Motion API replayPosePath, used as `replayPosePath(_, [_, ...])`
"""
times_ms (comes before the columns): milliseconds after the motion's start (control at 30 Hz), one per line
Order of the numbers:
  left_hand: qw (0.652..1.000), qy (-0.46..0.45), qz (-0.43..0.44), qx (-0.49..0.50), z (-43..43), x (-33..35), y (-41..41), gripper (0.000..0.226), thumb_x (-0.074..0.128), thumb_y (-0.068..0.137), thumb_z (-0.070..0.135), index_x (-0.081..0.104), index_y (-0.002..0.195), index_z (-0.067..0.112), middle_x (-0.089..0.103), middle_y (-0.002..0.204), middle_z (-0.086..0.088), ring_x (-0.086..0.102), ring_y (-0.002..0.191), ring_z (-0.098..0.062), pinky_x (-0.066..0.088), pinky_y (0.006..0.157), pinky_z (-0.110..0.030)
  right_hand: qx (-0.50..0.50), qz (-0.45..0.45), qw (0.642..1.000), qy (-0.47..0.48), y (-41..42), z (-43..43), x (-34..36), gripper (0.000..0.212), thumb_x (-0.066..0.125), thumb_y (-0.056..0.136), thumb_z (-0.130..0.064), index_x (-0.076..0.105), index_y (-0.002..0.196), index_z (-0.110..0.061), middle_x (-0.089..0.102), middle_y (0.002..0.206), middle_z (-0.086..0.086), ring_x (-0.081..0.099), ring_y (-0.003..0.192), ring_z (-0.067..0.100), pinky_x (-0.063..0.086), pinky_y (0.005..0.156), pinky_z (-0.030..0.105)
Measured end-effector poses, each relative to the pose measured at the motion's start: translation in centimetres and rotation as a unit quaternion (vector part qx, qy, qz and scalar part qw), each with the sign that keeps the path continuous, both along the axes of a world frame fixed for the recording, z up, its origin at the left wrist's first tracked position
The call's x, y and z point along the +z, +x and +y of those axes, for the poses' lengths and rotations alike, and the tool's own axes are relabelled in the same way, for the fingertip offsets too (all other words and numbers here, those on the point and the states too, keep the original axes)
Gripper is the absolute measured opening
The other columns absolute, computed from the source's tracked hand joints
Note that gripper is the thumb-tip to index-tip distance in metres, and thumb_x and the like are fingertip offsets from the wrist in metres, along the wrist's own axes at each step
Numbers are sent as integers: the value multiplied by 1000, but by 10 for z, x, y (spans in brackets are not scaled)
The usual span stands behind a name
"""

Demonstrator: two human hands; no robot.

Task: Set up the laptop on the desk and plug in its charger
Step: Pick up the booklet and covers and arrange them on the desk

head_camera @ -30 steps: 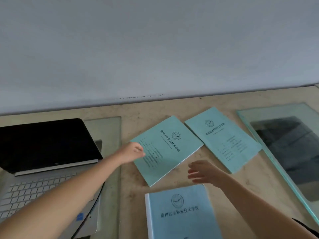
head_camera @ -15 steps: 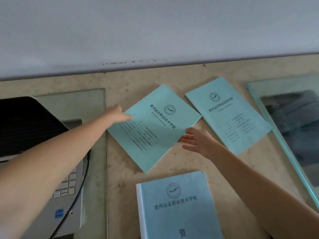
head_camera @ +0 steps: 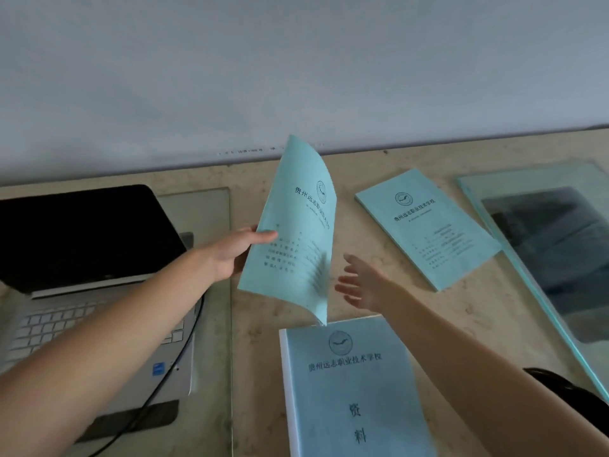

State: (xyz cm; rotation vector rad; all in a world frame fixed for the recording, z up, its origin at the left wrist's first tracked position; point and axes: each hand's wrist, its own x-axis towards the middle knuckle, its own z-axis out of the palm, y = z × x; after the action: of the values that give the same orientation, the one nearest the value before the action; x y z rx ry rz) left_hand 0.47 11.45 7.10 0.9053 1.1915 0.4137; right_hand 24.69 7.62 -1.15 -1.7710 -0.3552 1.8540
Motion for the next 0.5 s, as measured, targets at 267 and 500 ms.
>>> replayPosePath(267, [993, 22, -119, 0, -85, 29, -9, 36, 68, 73, 28, 66, 106, 13, 73, 103, -9, 72, 87, -20, 59, 68, -32, 29, 99, 990, 99, 11, -49, 53, 42, 50, 93, -43, 58, 108, -5, 61, 99, 8, 60, 90, 22, 51, 75, 36])
replayPosePath(500, [976, -25, 15, -217, -138, 7, -7, 68, 93, 43, 31, 66, 103, 18, 73, 102, 1, 70, 88, -11, 56, 72, -22, 23, 29, 982, 187, 56, -114, 47, 17, 52, 93, -5, 57, 104, -16, 63, 92, 7, 61, 79, 21, 55, 61, 32])
